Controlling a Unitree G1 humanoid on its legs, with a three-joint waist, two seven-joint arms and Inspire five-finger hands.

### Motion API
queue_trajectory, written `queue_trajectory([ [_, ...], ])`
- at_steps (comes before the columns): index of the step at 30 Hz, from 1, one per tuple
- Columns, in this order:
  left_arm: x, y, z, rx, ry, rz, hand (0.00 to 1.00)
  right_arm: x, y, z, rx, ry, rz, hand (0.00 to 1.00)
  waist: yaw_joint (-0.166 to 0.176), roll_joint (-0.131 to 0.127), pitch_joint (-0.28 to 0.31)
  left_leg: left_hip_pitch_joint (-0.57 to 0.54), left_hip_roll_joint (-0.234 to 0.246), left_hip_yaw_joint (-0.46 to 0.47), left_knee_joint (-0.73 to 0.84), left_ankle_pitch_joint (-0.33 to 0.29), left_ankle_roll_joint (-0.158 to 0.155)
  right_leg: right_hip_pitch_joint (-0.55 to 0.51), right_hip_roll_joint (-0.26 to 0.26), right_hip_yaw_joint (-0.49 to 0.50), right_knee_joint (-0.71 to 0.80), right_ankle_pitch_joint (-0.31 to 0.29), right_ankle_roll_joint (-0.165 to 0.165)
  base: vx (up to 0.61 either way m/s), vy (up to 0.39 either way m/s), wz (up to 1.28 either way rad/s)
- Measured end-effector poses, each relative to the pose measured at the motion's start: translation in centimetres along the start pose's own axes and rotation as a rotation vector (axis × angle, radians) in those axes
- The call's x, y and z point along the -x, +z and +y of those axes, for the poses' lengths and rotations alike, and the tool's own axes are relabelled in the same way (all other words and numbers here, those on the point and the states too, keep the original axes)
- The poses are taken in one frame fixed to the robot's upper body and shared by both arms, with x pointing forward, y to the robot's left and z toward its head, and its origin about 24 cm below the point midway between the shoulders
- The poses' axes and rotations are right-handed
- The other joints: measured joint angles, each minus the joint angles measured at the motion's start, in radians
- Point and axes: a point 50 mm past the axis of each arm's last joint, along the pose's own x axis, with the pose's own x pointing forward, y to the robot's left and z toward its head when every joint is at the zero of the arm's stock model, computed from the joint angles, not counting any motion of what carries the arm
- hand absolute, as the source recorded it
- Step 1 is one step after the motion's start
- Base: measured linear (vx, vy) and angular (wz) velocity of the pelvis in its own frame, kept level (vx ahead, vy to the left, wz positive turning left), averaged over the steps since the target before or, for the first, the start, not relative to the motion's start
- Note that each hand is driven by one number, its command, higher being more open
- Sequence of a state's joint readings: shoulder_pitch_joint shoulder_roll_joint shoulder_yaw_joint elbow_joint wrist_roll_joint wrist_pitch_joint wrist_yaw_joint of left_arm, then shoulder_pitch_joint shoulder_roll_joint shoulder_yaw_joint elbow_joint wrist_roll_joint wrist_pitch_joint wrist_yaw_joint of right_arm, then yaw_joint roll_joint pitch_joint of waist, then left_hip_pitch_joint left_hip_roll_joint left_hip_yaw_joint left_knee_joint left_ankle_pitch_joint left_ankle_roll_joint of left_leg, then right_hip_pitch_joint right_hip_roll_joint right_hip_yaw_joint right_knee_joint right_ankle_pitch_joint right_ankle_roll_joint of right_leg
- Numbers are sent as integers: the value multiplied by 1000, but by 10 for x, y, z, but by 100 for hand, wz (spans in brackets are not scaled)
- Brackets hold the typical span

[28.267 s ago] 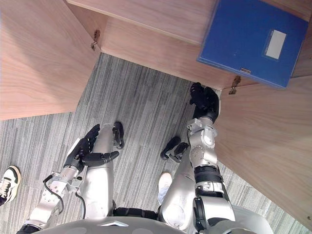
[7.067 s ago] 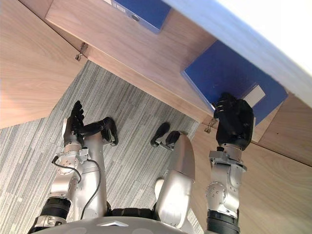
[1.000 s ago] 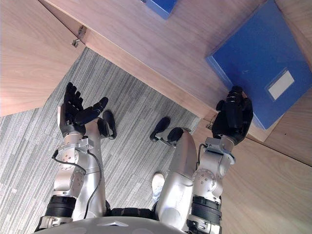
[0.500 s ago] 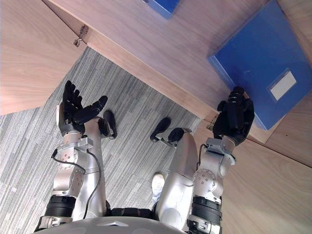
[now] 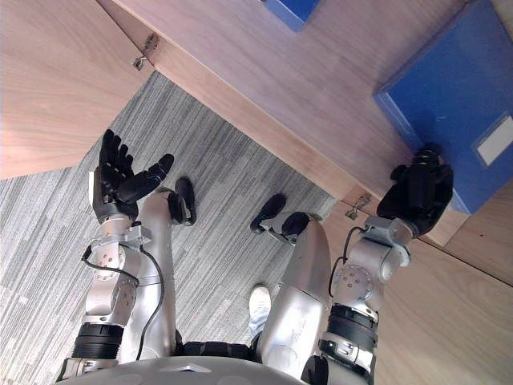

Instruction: Walk over to the cabinet, pick up the folder, carry it to the office cabinet, place the folder inside the office cabinet, then close the office cabinet door

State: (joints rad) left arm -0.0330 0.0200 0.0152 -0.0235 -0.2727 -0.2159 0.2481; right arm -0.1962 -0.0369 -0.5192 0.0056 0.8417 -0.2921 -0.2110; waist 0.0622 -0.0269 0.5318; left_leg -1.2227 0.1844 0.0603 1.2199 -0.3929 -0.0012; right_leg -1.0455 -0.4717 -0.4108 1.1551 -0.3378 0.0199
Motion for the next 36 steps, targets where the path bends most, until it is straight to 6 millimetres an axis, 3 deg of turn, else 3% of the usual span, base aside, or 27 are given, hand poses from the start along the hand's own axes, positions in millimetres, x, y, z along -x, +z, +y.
queue_trajectory([
  [10,0,3,0,-4,-19,-9,100,-37,23,4,10,-43,-98,0,17,10,0,-17,-23,-10,0,16,8,-4,-25,-13,15,-6,4,-6,-1,8],
  [21,1,3,-1,-11,-40,-8,100,-56,36,-14,-43,-157,-134,0,24,16,-2,-34,-46,-17,0,26,11,-4,-51,-28,23,-4,7,-19,9,6],
  [30,2,2,-6,-8,-54,-4,100,-55,41,-22,-65,-202,-156,0,23,21,-5,-53,-51,-21,7,29,14,-18,-56,-30,32,-5,7,-1,2,2],
  [36,3,1,-10,-4,-65,0,100,-33,27,-15,8,-96,-101,0,18,20,-5,-44,-32,-21,7,28,12,-16,-32,-26,29,-7,2,9,-19,-7],
])
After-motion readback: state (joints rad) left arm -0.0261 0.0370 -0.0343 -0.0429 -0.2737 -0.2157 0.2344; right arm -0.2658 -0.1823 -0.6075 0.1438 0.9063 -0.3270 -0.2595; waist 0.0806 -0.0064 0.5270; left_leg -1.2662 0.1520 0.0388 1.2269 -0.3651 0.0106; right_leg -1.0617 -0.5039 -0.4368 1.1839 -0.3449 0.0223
